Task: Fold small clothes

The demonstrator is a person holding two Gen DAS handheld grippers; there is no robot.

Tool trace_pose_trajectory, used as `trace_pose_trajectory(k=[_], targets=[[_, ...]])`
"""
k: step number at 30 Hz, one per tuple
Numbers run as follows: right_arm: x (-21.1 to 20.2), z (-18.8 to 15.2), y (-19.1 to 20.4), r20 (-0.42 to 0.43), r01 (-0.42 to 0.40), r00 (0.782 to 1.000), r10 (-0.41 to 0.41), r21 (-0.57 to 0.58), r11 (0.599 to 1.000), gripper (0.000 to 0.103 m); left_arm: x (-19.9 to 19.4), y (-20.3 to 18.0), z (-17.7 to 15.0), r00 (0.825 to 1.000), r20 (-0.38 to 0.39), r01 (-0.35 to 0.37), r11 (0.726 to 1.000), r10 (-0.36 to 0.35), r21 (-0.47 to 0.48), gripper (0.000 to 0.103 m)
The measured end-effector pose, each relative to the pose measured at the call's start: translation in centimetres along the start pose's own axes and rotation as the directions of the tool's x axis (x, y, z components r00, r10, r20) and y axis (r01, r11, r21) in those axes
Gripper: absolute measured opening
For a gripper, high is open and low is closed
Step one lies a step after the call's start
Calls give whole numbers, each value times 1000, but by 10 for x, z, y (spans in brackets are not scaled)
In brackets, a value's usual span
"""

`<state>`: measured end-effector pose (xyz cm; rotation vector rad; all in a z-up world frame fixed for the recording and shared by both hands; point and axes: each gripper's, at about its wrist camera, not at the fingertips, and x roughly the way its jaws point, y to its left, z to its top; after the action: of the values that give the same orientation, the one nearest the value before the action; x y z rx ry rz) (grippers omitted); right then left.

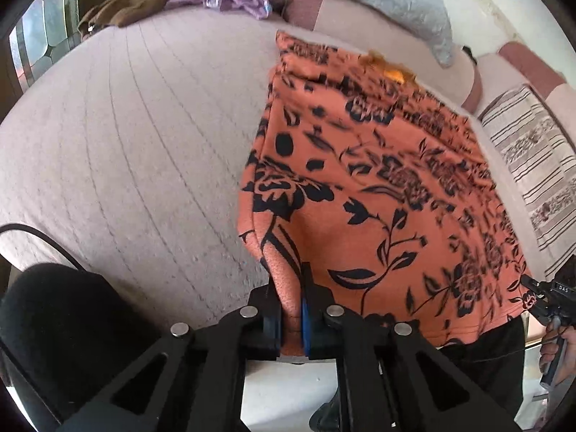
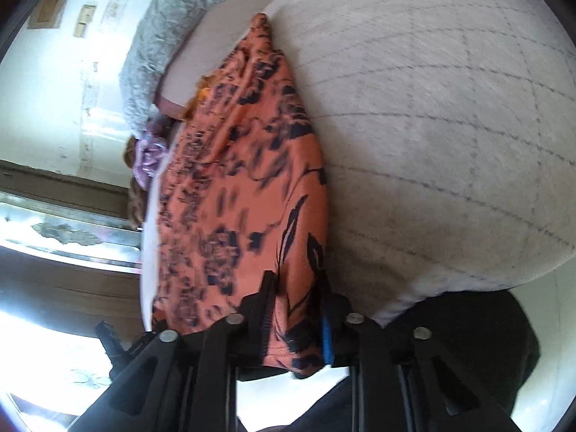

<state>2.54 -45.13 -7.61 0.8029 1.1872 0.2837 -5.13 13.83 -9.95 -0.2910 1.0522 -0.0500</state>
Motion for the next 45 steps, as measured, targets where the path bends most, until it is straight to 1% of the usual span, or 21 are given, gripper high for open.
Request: trace_pose_trajectory(k=[3,6,9,11,13,15,18,22,25,27,29,30,31,32,33,35,36,38,39,41,45], targets=[[-4,3,6,13,-15,1000,16,-9,1000,19,2,6,0,1000,-27,10,1000,-11,-20,8],[6,4,-5,-16,27,1000,-27,16,1000,18,11,9,-2,998,-70,0,1000,-2,-30,8],[4,6,-7,0,-19,1000,19,54,998,18,-9,0,7,1000,-2,30,999,-30,-12,8],[-5,12,8,37,-87,996,86,19,996,18,-13,-6,14,1000,16,21,1000,-22,22,8],[-4,18,17,39,-84,996,85,-21,996,18,12,1,14,996,-84,17,1000,-17,-8,8],[9,23,13,9,-59,998,59,-3,998,18,22,4,15,992,-127,7,1000,-11,-27,8],[20,30,9,3,-98,995,98,56,994,18,-1,-11,40,998,-32,55,998,-54,35,8],[27,72,41,45,-184,982,184,-9,983,18,-10,-31,108,985,76,152,987,-156,56,8],[29,126,73,108,-211,969,220,-88,973,18,-10,-49,145,978,139,141,984,-155,111,8],[20,147,87,151,-232,957,250,-123,965,18,-8,-57,154,973,162,141,980,-163,140,8],[15,156,101,175,-163,965,195,-181,970,21,-3,-60,155,977,153,125,982,-146,144,8],[14,156,106,189,-85,974,124,-202,976,31,0,-60,151,978,146,126,982,-147,140,8],[14,153,105,188,-33,979,72,-204,978,42,3,-58,145,981,137,120,983,-139,137,8],[16,146,102,180,-1,983,37,-198,980,78,4,-54,139,983,130,111,985,-128,132,8],[16,137,100,187,31,982,7,-200,979,86,6,-51,133,986,122,103,987,-117,121,8],[16,113,104,178,85,983,-39,-262,961,86,4,-40,119,989,104,92,992,-101,88,8],[18,98,101,121,50,992,-17,-266,963,86,2,-35,114,990,100,91,993,-98,76,8],[32,79,96,39,29,999,-21,-204,978,86,1,-27,103,991,93,91,995,-95,51,8],[39,65,100,18,61,998,-59,-197,978,86,0,-25,98,991,93,92,995,-96,43,8],[45,46,119,36,141,990,-136,-262,955,86,-2,-21,90,991,95,91,995,-94,35,8],[66,-1,178,101,248,969,-227,-443,861,86,-3,-19,79,989,104,102,994,-104,28,8]])
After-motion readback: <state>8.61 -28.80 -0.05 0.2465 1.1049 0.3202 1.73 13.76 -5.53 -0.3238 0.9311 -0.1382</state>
